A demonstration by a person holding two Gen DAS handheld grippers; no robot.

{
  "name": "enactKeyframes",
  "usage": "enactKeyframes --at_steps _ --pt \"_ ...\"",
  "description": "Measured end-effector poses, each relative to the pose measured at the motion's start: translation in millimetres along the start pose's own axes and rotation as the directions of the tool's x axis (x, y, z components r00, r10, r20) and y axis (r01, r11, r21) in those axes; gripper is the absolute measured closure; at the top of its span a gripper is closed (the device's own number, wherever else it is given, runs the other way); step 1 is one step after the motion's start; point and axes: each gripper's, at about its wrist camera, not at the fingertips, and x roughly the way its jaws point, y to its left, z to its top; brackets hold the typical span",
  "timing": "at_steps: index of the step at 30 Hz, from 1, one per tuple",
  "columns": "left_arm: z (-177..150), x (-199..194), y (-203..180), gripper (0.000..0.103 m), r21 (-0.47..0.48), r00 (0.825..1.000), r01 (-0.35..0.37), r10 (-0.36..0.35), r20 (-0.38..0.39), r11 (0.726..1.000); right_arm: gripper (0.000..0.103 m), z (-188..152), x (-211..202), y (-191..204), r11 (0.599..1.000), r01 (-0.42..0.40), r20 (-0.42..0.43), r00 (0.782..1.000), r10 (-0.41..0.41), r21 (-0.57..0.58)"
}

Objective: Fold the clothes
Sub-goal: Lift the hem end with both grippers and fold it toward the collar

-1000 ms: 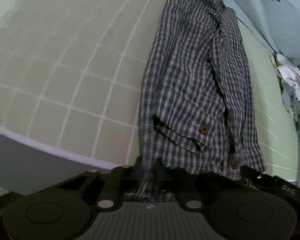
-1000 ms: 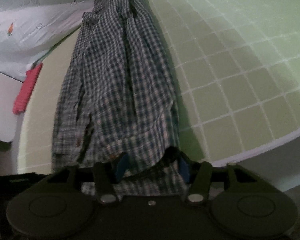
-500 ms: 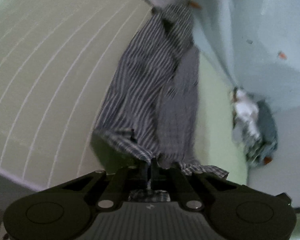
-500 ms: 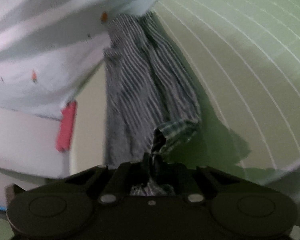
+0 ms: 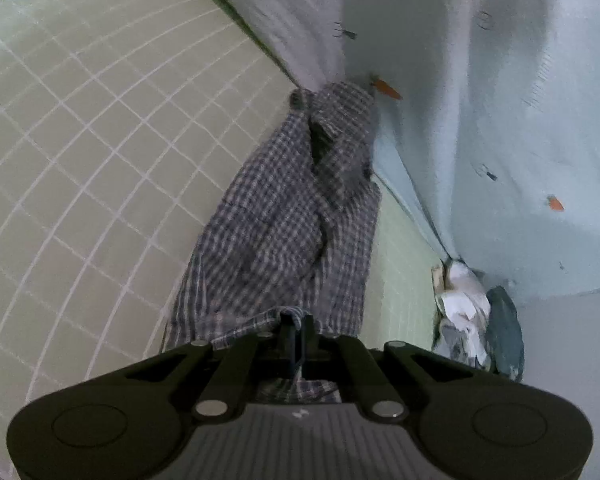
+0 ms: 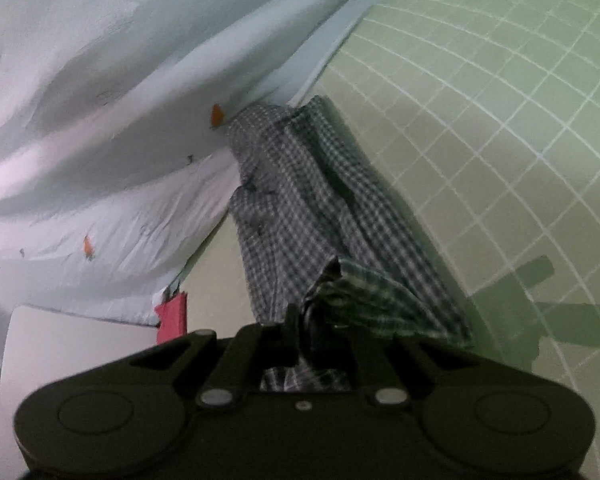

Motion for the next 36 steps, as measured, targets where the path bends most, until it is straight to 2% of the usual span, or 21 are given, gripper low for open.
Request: enactKeyframes --at_steps 6,13,18,20,22,24,25,30,36 --pt "36 28 4 0.101 -0.063 1.0 -0.019 0.019 -0.005 0.998 0.098 24 43 -16 0.995 0.065 -0.042 0.997 -0.062 0.07" --pt "81 74 -1 0.101 -0.055 0.998 -0.044 0.042 -0.046 0.997 0.098 60 98 -21 0.983 0.162 -0.103 0.983 -0.153 0.084" --pt "85 95 14 0.1 -0.118 0.997 -0.058 0.052 -0.056 0.991 0.097 75 126 -35 0.974 0.191 -0.173 0.97 -0.169 0.12" --pt "82 92 16 0.1 -0.136 0.998 -0.047 0.042 -0.04 0.99 0.096 77 124 -34 0.977 0.185 -0.184 0.969 -0.163 0.11" --pt "78 85 14 0.092 -0.143 0.999 -0.032 0.031 -0.015 0.989 0.09 75 114 -32 0.981 0.167 -0.165 0.975 -0.15 0.094" --pt "72 74 11 0.082 -0.142 0.999 -0.025 0.028 0.018 0.99 0.063 70 99 -30 0.986 0.141 -0.129 0.983 -0.129 0.086" --pt "69 67 9 0.077 -0.137 0.999 -0.026 0.031 0.038 0.99 0.06 68 91 -29 0.988 0.126 -0.111 0.987 -0.115 0.089" --pt "50 30 3 0.059 -0.127 0.992 -0.009 0.025 0.123 0.992 0.058 46 52 -32 0.988 0.054 -0.063 0.997 -0.045 0.142" --pt "22 8 18 0.055 -0.156 0.988 0.015 0.008 0.152 0.988 0.056 7 27 -54 0.96 -0.016 -0.036 0.999 0.027 0.28"
